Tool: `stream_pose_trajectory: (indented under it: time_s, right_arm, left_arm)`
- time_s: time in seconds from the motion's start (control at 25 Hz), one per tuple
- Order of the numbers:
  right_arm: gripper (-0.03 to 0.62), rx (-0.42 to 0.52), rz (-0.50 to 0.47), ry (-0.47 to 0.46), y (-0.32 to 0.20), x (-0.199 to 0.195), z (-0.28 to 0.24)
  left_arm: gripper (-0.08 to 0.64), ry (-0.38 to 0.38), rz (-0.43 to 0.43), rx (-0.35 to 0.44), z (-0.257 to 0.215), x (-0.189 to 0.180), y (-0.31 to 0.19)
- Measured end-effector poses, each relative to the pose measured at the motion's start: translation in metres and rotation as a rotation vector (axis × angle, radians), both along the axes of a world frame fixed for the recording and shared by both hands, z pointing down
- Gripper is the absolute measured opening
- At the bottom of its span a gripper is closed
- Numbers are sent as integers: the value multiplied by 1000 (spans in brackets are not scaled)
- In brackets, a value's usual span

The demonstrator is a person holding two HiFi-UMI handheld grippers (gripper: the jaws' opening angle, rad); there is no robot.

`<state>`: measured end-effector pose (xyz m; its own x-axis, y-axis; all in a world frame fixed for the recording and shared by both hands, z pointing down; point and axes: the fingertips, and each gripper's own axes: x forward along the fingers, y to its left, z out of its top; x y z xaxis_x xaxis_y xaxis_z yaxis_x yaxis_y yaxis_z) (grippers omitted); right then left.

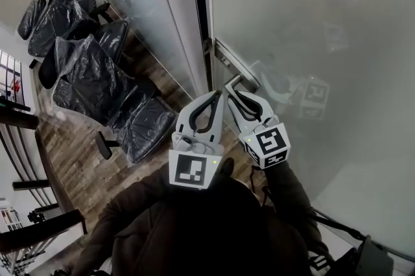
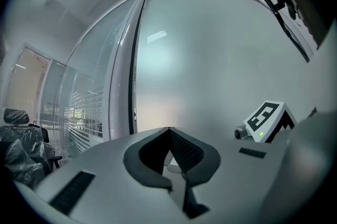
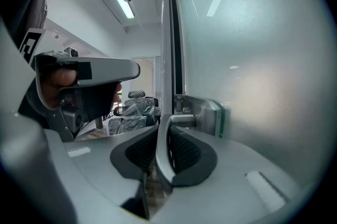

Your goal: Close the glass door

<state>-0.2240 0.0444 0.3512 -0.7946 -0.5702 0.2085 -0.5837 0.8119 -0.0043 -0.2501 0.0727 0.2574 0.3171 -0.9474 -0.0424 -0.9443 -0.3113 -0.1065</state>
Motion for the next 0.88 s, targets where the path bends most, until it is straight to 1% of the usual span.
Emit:
stream_pose_trajectory:
  time_s: [0.28, 0.88]
  right_arm:
    - [63, -2, -14, 12, 15, -11, -9]
    - [61, -6, -23, 13, 18, -11, -10]
  left_arm:
    - [-3, 0, 9, 9, -12, -4, 7]
    - [-3, 2, 7, 28, -21, -4, 8]
